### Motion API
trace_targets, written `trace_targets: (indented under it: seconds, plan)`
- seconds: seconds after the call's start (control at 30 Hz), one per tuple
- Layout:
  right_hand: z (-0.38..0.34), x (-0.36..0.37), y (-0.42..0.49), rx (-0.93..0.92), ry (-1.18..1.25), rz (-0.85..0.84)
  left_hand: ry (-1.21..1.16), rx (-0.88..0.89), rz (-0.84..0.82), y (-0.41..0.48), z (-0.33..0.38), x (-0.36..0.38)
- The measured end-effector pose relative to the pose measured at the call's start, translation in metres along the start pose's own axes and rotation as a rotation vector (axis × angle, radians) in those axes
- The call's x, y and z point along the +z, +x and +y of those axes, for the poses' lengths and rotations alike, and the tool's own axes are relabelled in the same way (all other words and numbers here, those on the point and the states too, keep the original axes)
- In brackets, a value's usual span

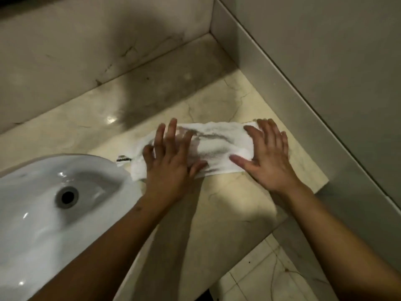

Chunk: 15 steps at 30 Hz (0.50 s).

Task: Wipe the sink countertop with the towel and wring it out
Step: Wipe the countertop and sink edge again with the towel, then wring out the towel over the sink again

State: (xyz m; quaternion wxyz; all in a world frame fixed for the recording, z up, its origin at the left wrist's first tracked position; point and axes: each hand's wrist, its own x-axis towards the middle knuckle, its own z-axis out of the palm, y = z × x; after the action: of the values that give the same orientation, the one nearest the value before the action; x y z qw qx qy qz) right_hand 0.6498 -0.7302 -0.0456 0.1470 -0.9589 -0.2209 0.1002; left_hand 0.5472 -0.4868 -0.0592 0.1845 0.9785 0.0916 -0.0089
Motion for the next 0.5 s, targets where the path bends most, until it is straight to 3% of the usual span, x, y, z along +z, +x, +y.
trace_targets:
  seconds: [0.07, 0.13, 0.3, 0.4, 0.5]
  plan:
    - [0.007, -0.011, 0.006, -0.053, -0.021, -0.135, 0.033, 0.117, -0.018, 0.005, -0.008, -0.005]
    - [0.015, -0.021, 0.008, -0.090, -0.079, -0.163, 0.115, 0.204, -0.080, 0.008, -0.013, -0.009]
    - [0.010, -0.027, 0.014, -0.123, -0.186, -0.175, 0.061, 0.125, -0.196, 0.020, -0.010, -0.020]
    - [-0.013, -0.040, 0.008, -0.022, 0.120, -0.216, 0.080, 0.129, -0.164, 0.030, -0.006, -0.028]
    - [-0.052, -0.064, 0.004, 0.092, 0.474, -0.185, -0.055, 0.083, -0.133, 0.037, -0.002, -0.043]
